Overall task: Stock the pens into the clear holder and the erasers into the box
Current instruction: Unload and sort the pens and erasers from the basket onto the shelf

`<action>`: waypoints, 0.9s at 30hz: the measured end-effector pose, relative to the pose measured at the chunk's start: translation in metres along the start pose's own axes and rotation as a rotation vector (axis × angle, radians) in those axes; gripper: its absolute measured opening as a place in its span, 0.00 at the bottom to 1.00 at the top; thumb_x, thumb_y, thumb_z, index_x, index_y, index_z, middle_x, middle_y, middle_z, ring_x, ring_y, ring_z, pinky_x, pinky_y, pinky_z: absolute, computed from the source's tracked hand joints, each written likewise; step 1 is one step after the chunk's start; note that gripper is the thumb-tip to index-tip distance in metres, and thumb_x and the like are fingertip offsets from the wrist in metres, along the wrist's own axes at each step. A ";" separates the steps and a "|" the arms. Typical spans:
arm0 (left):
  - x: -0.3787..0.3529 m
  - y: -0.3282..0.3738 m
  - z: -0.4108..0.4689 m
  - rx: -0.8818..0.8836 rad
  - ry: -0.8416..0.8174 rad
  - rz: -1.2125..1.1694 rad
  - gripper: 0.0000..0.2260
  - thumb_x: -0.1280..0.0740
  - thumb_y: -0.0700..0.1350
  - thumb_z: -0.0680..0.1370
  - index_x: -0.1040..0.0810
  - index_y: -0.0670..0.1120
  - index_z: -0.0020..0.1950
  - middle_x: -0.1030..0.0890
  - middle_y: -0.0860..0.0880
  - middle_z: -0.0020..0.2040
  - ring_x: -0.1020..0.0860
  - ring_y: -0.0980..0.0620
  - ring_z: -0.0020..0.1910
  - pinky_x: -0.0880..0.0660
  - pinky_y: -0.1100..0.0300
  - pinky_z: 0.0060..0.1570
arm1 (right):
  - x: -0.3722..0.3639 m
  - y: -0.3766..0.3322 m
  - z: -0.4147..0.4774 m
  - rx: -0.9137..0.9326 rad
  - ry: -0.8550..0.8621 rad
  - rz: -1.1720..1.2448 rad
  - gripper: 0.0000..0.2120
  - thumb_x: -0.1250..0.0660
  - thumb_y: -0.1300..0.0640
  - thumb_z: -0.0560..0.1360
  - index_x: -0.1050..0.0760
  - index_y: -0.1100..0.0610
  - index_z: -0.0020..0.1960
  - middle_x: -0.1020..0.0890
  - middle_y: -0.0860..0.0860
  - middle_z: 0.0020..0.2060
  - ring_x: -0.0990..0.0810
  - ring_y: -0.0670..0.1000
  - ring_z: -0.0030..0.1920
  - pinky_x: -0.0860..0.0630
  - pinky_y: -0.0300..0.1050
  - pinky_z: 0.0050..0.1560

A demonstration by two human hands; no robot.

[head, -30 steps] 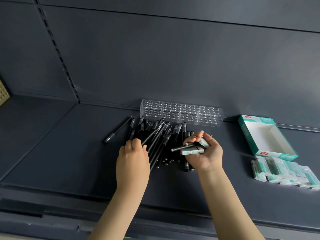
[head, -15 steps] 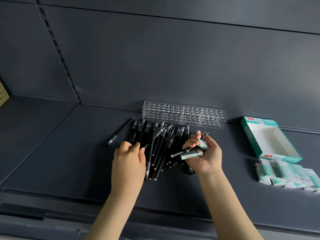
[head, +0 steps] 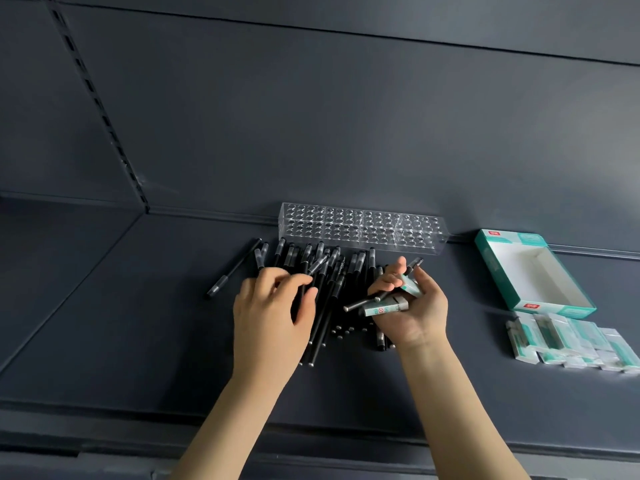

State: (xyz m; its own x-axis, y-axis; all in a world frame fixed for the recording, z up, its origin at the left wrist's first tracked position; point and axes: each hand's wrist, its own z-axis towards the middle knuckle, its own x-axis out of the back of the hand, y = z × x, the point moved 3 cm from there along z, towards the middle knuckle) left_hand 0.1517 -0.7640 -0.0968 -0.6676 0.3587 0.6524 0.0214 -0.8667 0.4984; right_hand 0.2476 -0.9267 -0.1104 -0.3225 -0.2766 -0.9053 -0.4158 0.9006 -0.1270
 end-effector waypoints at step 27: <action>-0.023 0.038 0.037 0.207 -0.425 -0.530 0.03 0.28 0.44 0.75 0.16 0.48 0.48 0.16 0.57 0.43 0.20 0.63 0.42 0.28 0.73 0.43 | -0.008 0.009 -0.003 -0.067 -0.052 -0.157 0.20 0.47 0.60 0.78 0.25 0.61 0.65 0.17 0.57 0.58 0.19 0.57 0.59 0.26 0.57 0.55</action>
State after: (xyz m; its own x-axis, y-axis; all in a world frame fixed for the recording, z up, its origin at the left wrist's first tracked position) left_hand 0.1959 -0.7919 -0.0719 -0.2799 0.8546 0.4374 -0.0570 -0.4696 0.8810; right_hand 0.2439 -0.9179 -0.1028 -0.2054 -0.3932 -0.8962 -0.5137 0.8228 -0.2432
